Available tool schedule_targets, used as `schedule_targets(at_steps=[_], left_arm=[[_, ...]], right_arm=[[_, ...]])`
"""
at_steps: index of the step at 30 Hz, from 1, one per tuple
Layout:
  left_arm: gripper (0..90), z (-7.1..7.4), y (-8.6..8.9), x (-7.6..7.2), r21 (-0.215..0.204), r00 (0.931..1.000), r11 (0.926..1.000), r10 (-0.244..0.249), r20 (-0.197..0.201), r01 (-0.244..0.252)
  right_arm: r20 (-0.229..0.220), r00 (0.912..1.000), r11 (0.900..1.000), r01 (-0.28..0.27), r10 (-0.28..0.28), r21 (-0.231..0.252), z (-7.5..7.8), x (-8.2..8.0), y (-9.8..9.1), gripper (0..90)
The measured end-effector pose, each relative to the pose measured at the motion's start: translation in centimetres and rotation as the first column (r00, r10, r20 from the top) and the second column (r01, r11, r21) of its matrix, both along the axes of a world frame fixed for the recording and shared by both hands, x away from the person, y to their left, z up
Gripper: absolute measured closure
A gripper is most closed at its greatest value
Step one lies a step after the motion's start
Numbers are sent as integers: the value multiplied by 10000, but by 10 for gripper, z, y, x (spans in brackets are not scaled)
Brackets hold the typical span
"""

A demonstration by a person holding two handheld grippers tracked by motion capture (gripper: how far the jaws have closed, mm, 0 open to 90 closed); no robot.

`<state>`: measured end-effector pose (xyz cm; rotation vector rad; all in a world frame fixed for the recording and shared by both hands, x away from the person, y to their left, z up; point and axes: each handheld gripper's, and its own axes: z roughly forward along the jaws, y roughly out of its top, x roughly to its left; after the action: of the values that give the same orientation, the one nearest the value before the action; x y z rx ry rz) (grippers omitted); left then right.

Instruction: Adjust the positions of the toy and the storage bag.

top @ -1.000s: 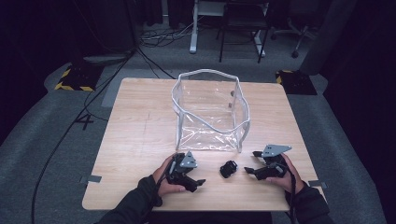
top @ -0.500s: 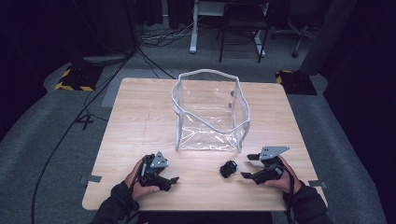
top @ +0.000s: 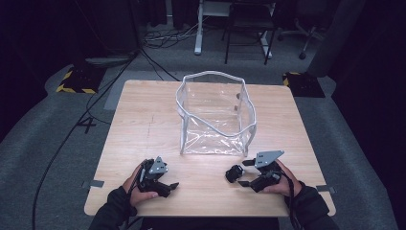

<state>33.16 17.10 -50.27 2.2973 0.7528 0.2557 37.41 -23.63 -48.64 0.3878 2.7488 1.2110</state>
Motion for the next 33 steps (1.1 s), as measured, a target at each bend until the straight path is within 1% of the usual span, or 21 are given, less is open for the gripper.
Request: schedule_targets(at_steps=[1,3,4,7,9,10,11,13,15,16,17,18,20,22,25,26,27,28,29,30,33], left_arm=[[130,0,0,1,16,10000,10000,-30,35,30],[126,0,-1,1,24,10000,10000,-20,23,20],[125,0,-1,1,-3,10000,10000,-5,30,5],[125,0,-1,1,-4,10000,10000,-4,29,4],[124,0,-1,1,-27,10000,10000,12,28,-12],[124,0,-1,1,-28,10000,10000,17,29,-17],[124,0,-1,1,-30,10000,10000,17,27,-17],[125,0,-1,1,-14,10000,10000,3,28,-2],[125,0,-1,1,-32,10000,10000,19,29,-19],[125,0,-1,1,-32,10000,10000,19,29,-18],[125,0,-1,1,-6,10000,10000,-3,29,3],[124,0,-1,1,-21,10000,10000,12,30,-11],[125,0,-1,1,-20,10000,10000,11,30,-11],[125,0,-1,1,-24,10000,10000,12,30,-12],[124,0,-1,1,-28,10000,10000,15,27,-15],[125,0,-1,1,-8,10000,10000,-4,32,4],[125,0,-1,1,-22,10000,10000,11,29,-10],[124,0,-1,1,-24,10000,10000,13,28,-13],[124,0,-1,1,-1,10000,10000,-6,32,6],[124,0,-1,1,-26,10000,10000,12,30,-12],[125,0,-1,1,-4,10000,10000,-6,31,6]], right_arm=[[-77,10000,10000,-48,48,10,1,0,2,201],[18,9997,9996,-256,257,-137,2,2,6,201],[-117,9997,9996,-199,197,-215,2,2,8,199],[-25,9983,9982,-580,580,-133,3,6,11,199],[-94,9980,9975,-633,630,-324,3,8,13,197],[-294,9974,9973,-660,651,-314,3,9,15,197],[-233,9975,9969,-680,671,-404,1,10,17,197],[-409,9940,9929,-1036,1013,-581,-3,13,20,199],[-558,9927,9918,-1106,1071,-647,-7,12,24,204],[-417,9927,9906,-1156,1128,-733,-7,12,26,217],[-356,9940,9915,-1058,1033,-758,-8,12,28,249],[-196,9913,9862,-1317,1304,-999,-8,12,28,262],[-179,9923,9894,-1240,1230,-761,-9,9,30,309],[-67,9927,9904,-1207,1205,-675,-9,9,29,352],[-105,9934,9932,-1141,1139,-243,-9,9,23,384],[-155,9948,9949,-1003,1002,-61,-8,7,21,433],[-53,9952,9950,-980,981,186,-8,6,20,442],[100,9953,9953,-962,961,116,-8,6,20,444],[117,9967,9967,-805,805,41,-7,5,19,446],[86,9983,9982,-578,577,164,-7,3,19,447],[308,9977,9979,-609,602,220,-8,4,18,450]])
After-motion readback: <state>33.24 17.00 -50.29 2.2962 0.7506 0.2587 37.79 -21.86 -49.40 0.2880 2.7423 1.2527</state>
